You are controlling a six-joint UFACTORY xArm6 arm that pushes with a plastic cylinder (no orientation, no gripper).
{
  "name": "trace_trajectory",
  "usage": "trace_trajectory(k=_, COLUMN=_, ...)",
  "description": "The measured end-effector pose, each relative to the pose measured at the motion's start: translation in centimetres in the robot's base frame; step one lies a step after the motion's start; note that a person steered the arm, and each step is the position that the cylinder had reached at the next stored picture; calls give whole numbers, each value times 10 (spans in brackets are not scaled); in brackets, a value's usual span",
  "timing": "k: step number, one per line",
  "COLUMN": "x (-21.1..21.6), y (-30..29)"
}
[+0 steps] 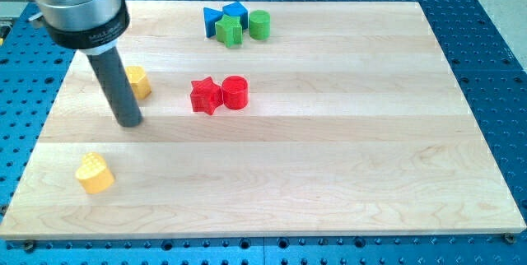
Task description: Move the hexagon into the green and blue blocks
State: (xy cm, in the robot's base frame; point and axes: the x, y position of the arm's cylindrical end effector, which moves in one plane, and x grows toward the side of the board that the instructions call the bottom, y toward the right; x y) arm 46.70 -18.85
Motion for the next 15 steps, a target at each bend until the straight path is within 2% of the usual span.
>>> trace_trajectory(k=2, x=22, y=-16)
trace_trajectory(k=4, x=-10, y=-16)
trace_trajectory(k=5, x=-8, y=-27)
trace_trajectory(k=6, x=20, y=-55)
trace_trajectory(k=7, x=3, y=-41)
trace_trajectory(k=8, x=-78, y=11)
trace_trajectory(k=9, x=-106, y=29)
trace_trajectory(k=11, x=-106, y=-22)
trace_trajectory(k=12, x=-89, y=-40)
trace_trajectory(k=13, x=-90, y=-15)
trace_trajectory(k=15, x=-128, y=98)
